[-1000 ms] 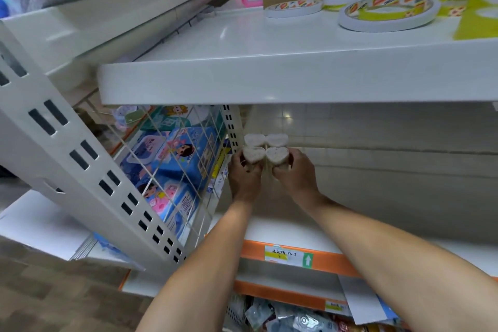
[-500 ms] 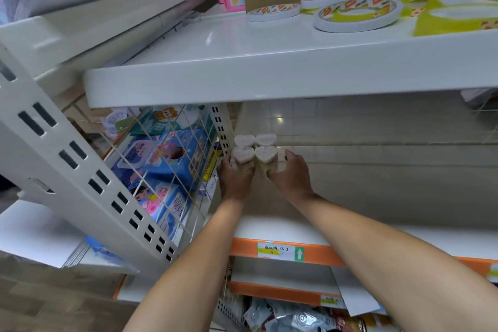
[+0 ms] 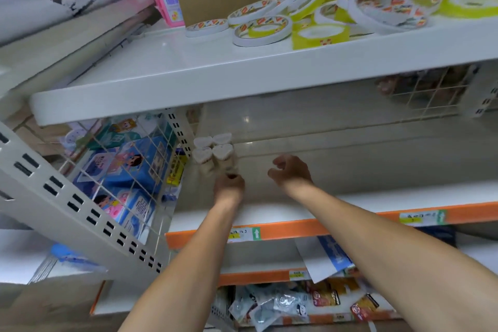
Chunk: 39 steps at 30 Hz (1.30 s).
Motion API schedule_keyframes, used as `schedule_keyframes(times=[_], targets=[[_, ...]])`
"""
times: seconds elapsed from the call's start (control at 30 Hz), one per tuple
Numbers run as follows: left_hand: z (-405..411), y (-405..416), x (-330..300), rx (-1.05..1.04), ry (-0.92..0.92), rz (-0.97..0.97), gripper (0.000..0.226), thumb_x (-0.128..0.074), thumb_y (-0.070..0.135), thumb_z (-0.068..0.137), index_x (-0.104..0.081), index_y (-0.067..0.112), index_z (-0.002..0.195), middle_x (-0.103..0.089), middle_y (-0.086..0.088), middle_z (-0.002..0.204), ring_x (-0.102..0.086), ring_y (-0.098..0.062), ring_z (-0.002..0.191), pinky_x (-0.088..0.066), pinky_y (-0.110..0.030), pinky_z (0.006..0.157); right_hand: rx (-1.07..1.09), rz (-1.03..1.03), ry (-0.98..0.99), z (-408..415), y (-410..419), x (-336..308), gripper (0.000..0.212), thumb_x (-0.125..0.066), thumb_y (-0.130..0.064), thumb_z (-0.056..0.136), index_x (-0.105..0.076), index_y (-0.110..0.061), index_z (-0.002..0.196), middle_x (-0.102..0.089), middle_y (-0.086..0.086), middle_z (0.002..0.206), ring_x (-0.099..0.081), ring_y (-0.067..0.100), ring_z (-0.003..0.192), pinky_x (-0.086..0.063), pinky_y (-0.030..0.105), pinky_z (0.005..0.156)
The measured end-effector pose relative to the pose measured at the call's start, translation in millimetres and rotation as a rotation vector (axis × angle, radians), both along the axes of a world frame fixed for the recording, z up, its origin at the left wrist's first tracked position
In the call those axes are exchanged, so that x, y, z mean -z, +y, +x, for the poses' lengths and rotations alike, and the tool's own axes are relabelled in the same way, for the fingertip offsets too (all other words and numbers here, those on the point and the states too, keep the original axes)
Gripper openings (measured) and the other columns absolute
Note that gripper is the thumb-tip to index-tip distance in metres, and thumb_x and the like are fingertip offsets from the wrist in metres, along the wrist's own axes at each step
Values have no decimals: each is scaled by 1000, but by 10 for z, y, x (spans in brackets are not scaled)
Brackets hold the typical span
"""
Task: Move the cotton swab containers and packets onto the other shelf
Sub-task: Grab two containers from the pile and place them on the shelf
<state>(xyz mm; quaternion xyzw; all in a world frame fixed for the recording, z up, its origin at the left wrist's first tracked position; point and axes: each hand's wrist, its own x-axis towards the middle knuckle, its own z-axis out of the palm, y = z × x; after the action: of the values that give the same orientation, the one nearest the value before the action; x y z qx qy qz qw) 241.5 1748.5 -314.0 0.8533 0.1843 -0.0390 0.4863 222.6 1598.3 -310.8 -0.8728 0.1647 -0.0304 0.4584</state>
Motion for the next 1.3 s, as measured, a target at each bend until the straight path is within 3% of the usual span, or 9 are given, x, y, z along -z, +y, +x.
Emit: schedule_keyframes(times=[0.1,0.23,0.37,0.5,0.7,0.8,0.87,1.07,1.3], targets=[[-98,-462,-79,136,-15,-51,26,-46,6,91,-63,20,77,-70,-11,98,-68,-30,98,-54,-36,84,21,-54,24,-197,-378,-51,35,-66,-27,86,-69,-16,119,-68,4,126,-61,22,118,-45,24,96],[-294,-1178,-187,310,-28,-36,33,-44,6,88,-72,24,84,-63,2,81,-60,-20,77,-57,-34,78,88,-85,45,-548,-987,-133,33,-67,-28,87,-71,-16,118,-68,2,128,-61,20,120,-43,19,94],[-576,-1913,-201,529,-11,-8,18,-51,9,90,-66,14,82,-64,-16,84,-60,-26,84,-54,-37,79,191,-31,85,-1038,-1624,-162,29,-67,-25,84,-74,-19,112,-73,5,118,-64,23,114,-47,23,90],[-1000,-2624,-157,650,-52,-93,14,-56,10,92,-68,15,90,-62,-6,87,-57,-17,85,-53,-34,77,305,-8,92,-1574,-2227,-153,12,-68,-23,81,-73,-25,92,-76,0,99,-69,19,98,-46,17,69],[-1619,-3698,-109,793,-8,-175,18,-52,1,89,-65,12,89,-59,-8,81,-52,-17,66,-41,-25,57,464,13,62,-2355,-3072,-160,11,-69,-17,80,-74,-19,89,-73,-1,94,-67,19,98,-50,27,84],[-1898,-4211,-105,871,14,-181,18,-54,0,88,-68,9,82,-60,-9,78,-52,-19,75,-40,-27,63,542,-17,47,-2718,-3436,-167,8,-68,-21,80,-71,-16,75,-70,-1,81,-66,20,89,-50,30,79],[-2061,-4492,-114,926,10,-172,18,-53,2,89,-71,4,91,-60,-9,82,-52,-18,78,-39,-28,70,589,12,42,-2956,-3657,-179,8,-67,-19,83,-73,-13,82,-70,-1,83,-66,20,89,-51,30,80],[-2448,-5209,-46,1053,27,-164,22,-58,7,91,-57,22,74,-56,2,70,-53,-16,75,-46,-22,65,699,49,53,-3550,-4261,-165,16,-65,-17,87,-75,-10,97,-70,1,95,-61,20,90,-51,31,83],[-2829,-6040,-46,1221,14,-147,16,-52,10,86,-61,17,75,-59,-1,69,-51,-20,68,-41,-29,68,831,94,39,-3894,-4948,-100,9,-67,-21,83,-74,-20,89,-72,-3,95,-64,17,93,-48,26,77]])
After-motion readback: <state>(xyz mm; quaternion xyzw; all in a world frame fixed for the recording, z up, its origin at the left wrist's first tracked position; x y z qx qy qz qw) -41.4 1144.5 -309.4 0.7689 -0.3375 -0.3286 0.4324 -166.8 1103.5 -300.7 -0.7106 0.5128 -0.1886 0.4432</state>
